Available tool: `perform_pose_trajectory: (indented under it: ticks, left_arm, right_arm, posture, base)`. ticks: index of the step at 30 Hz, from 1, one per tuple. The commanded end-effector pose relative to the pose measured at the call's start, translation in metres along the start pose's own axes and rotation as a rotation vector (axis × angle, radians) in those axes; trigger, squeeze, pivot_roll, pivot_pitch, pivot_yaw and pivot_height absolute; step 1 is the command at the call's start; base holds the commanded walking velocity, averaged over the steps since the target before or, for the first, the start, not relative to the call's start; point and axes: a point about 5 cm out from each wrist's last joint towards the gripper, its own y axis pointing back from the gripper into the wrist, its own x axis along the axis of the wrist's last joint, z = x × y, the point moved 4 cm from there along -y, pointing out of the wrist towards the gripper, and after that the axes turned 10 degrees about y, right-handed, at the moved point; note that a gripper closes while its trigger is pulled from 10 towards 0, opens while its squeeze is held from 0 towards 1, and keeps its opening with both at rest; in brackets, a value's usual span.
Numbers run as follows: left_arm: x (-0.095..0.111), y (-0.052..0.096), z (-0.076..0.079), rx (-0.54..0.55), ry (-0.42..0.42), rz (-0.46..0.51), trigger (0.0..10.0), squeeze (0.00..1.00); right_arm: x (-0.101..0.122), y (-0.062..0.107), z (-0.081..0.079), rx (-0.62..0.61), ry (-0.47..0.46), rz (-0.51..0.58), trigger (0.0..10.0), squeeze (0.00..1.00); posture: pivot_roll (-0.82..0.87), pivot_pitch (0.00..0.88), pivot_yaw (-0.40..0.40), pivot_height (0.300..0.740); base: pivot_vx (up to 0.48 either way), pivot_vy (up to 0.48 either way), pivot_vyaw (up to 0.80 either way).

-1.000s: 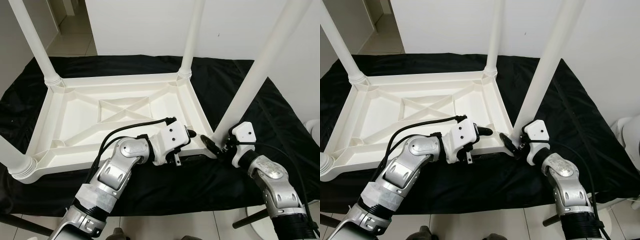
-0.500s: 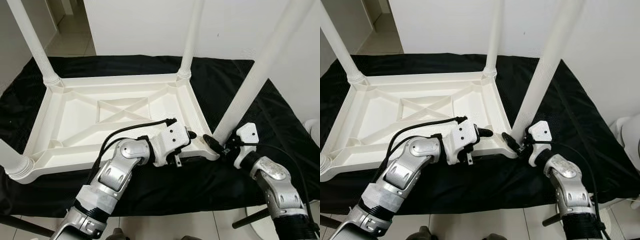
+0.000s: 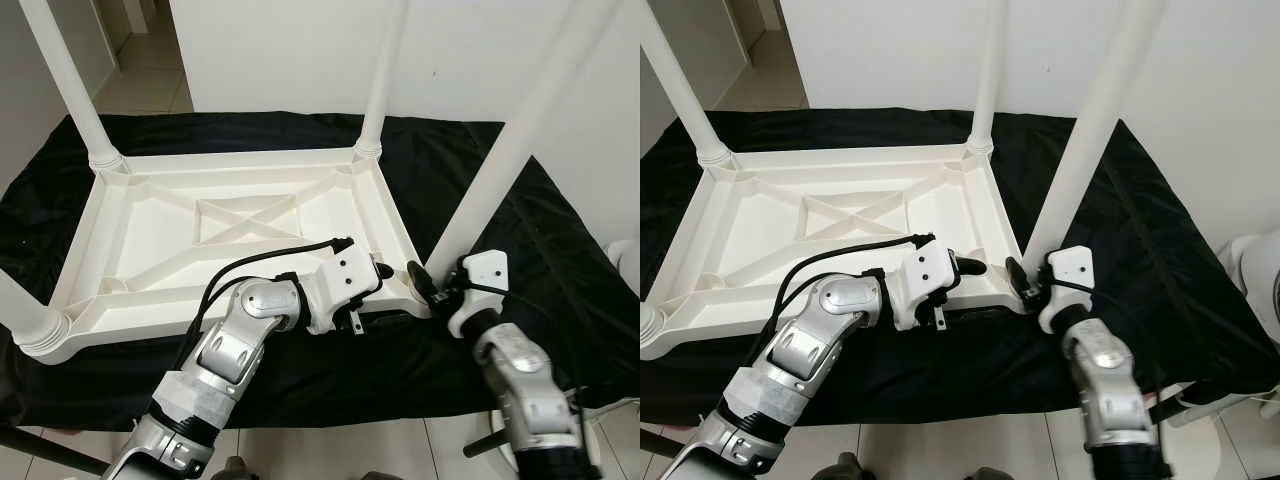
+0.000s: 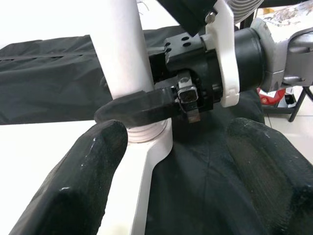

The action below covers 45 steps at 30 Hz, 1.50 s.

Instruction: Building children table

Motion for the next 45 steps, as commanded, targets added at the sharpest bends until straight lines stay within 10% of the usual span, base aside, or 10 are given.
perform_pose_trajectory:
  ticks: [1, 9, 19, 20, 22, 23, 32, 33, 45]
  left_arm:
    - [0.002, -0.001, -0.004, 0.046, -0.002, 0.011, 10.0, 0.0]
    - [0.002, -0.001, -0.004, 0.039, -0.009, 0.008, 10.0, 0.0]
    - [0.001, 0.0, -0.004, 0.035, -0.012, 0.003, 10.0, 0.0]
    - [0.001, 0.0, -0.004, 0.034, -0.014, 0.003, 10.0, 0.0]
    - [0.001, 0.0, -0.003, 0.033, -0.015, 0.003, 10.0, 0.0]
    - [0.001, 0.0, -0.003, 0.033, -0.015, 0.003, 10.0, 0.0]
    - [0.002, -0.001, -0.003, 0.036, -0.017, 0.007, 10.0, 0.0]
    - [0.002, -0.001, -0.003, 0.036, -0.017, 0.006, 10.0, 0.0]
    - [0.002, -0.003, -0.003, 0.03, -0.02, 0.008, 10.0, 0.0]
  right_arm:
    - [-0.005, 0.001, 0.004, -0.109, -0.023, -0.054, 10.0, 0.0]
    - [0.0, 0.004, -0.003, -0.449, -0.094, -0.129, 10.0, 0.0]
    - [0.009, -0.004, -0.016, -0.423, -0.136, -0.108, 10.0, 0.0]
    - [0.009, -0.004, -0.017, -0.412, -0.129, -0.106, 10.0, 0.45]
    - [0.009, -0.003, -0.017, -0.412, -0.122, -0.109, 10.0, 0.45]
    - [0.009, -0.003, -0.017, -0.412, -0.117, -0.111, 10.0, 1.0]
    - [0.006, 0.003, -0.018, -0.296, -0.131, -0.088, 10.0, 1.0]
    - [0.003, 0.005, -0.015, -0.245, -0.109, -0.082, 10.0, 0.0]
    - [-0.005, 0.004, 0.003, 0.035, 0.08, -0.052, 10.0, 0.0]
  posture:
    - [-0.05, 0.0, -0.008, 0.74]
    - [-0.05, 0.0, -0.005, 0.74]
    - [-0.04, 0.0, -0.008, 0.74]
    - [-0.04, 0.0, -0.009, 0.74]
    - [-0.04, 0.0, -0.009, 0.74]
    - [-0.04, 0.0, -0.01, 0.74]
    - [-0.03, 0.0, -0.016, 0.74]
    - [-0.03, 0.0, -0.017, 0.74]
    - [-0.04, 0.0, -0.012, 0.74]
  base:
    - [0.0, 0.0, 0.0]
    - [0.0, 0.0, 0.0]
    - [0.0, 0.0, 0.0]
    - [0.0, 0.0, 0.0]
    - [0.0, 0.0, 0.0]
    - [0.0, 0.0, 0.0]
    - [0.0, 0.0, 0.0]
    - [0.0, 0.0, 0.0]
    - [0.0, 0.0, 0.0]
